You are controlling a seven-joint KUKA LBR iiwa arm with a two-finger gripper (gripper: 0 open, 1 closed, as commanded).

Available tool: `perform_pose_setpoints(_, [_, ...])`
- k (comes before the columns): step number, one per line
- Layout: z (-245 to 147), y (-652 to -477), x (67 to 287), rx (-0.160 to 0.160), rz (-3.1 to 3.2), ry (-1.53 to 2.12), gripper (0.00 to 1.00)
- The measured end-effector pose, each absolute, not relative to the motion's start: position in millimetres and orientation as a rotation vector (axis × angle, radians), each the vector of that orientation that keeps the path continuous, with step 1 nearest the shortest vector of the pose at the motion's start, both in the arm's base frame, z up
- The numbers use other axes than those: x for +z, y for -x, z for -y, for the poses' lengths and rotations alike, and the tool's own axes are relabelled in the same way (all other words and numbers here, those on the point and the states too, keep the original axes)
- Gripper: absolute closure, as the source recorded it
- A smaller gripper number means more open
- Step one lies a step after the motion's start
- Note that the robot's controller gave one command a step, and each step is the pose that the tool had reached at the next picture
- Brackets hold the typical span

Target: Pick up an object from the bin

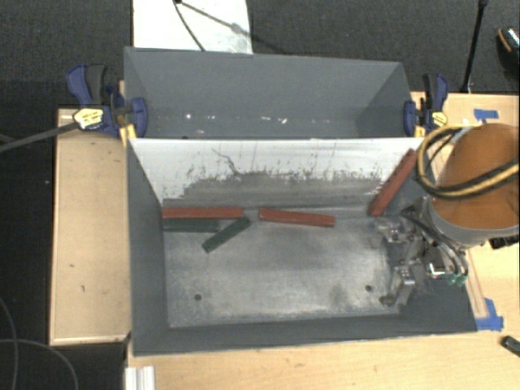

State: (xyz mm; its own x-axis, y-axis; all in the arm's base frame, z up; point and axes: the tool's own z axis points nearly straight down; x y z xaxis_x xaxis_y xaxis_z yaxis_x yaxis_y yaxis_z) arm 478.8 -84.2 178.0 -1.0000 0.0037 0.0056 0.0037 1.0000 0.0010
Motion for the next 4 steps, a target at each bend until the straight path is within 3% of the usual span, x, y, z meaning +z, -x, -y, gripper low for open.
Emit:
perform_pose_setpoints(1, [22, -519.2, 195, -0.004, 3.149, -0.064, 0.00])
perform_pose_setpoints(2, [11, -547.3, 184, -0.002, 3.146, 0.091, 0.00])
perform_pose_setpoints(3, [-12, -585.8, 116, -0.002, 3.138, -0.186, 0.00])
perform_pose_setpoints(4, [-23, -592.0, 148, 0.000, 3.121, -0.422, 0.00])
